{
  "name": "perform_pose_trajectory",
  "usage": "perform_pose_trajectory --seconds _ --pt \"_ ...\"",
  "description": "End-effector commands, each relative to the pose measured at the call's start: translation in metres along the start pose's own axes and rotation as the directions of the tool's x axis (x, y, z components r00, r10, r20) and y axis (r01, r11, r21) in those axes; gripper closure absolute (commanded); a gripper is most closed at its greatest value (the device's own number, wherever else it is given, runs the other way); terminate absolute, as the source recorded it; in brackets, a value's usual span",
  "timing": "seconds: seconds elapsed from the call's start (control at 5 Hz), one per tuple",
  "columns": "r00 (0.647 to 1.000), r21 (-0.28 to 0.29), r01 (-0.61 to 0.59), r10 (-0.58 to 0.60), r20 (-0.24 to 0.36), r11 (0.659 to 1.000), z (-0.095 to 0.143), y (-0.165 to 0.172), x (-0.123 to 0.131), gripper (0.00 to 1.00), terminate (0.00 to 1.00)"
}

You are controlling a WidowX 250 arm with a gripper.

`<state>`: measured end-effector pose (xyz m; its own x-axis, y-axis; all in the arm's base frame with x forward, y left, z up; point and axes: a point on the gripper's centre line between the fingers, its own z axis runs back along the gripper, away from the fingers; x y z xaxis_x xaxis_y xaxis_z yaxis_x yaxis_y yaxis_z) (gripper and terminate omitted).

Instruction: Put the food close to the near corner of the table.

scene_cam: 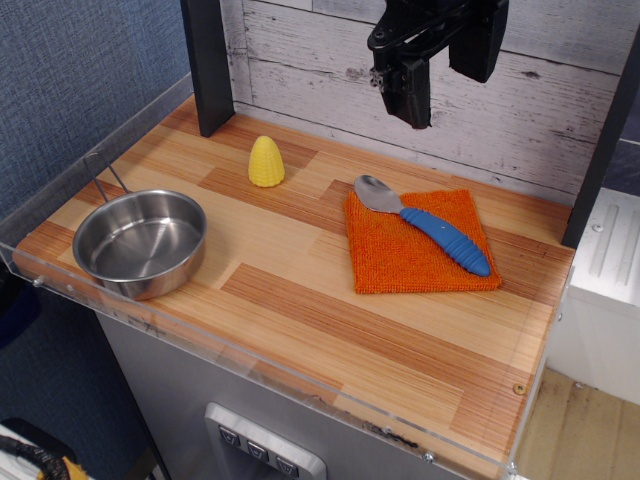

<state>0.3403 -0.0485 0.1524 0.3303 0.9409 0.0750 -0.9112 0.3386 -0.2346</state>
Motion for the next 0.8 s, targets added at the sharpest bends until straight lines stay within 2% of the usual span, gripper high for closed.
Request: perform_pose_trajectory --seconds 0.0,0.2,0.6 --pt "1.000 0.000 0.000 0.000 0.000 1.000 0.000 0.000 0.000 0.00 0.00" --pt "0.992 0.020 -0.122 0.122 0.021 0.992 -0.003 0.017 0.027 0.00 0.00" --pt "0.975 0.025 -0.216 0.214 0.052 0.976 -0.009 0.036 0.067 0.00 0.00"
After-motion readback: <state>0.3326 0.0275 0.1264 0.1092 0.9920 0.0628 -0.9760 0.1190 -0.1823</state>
